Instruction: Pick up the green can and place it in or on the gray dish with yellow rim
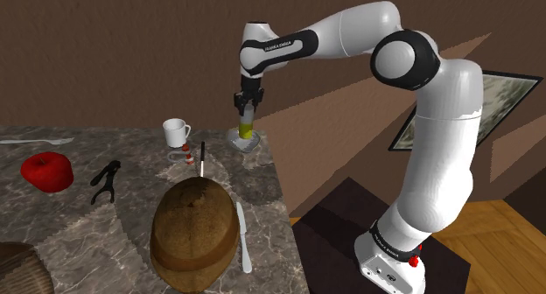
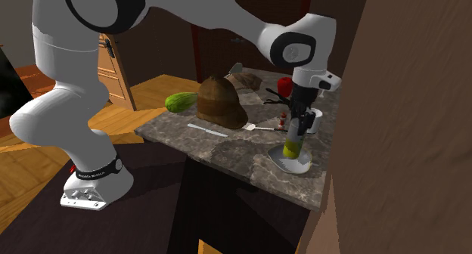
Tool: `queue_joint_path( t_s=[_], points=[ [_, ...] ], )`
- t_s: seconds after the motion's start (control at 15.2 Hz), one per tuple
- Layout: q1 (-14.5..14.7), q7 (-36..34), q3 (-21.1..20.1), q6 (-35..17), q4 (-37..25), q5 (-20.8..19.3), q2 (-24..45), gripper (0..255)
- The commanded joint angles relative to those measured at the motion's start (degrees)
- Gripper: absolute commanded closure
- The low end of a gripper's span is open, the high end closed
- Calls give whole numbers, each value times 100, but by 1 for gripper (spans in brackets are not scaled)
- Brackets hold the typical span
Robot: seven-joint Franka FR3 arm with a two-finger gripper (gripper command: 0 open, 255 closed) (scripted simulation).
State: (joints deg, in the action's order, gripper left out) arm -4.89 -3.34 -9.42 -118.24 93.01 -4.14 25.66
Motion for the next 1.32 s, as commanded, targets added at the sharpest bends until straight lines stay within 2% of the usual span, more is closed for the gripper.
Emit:
queue_joint_path(
  t_s=[0.0, 0.13, 0.66, 0.73, 1.06, 1.25],
  points=[
    [3, -10, 4, -129, 81, -10, 43, 255],
    [7, -19, 12, -282, 157, -26, 119, 255],
    [7, -19, 12, -282, 157, -26, 119, 255],
    [7, -19, 12, -282, 158, -26, 119, 0],
    [7, -18, 12, -281, 158, -26, 119, 0],
    [-4, 10, -10, 198, -107, 19, -99, 0]
  ],
)
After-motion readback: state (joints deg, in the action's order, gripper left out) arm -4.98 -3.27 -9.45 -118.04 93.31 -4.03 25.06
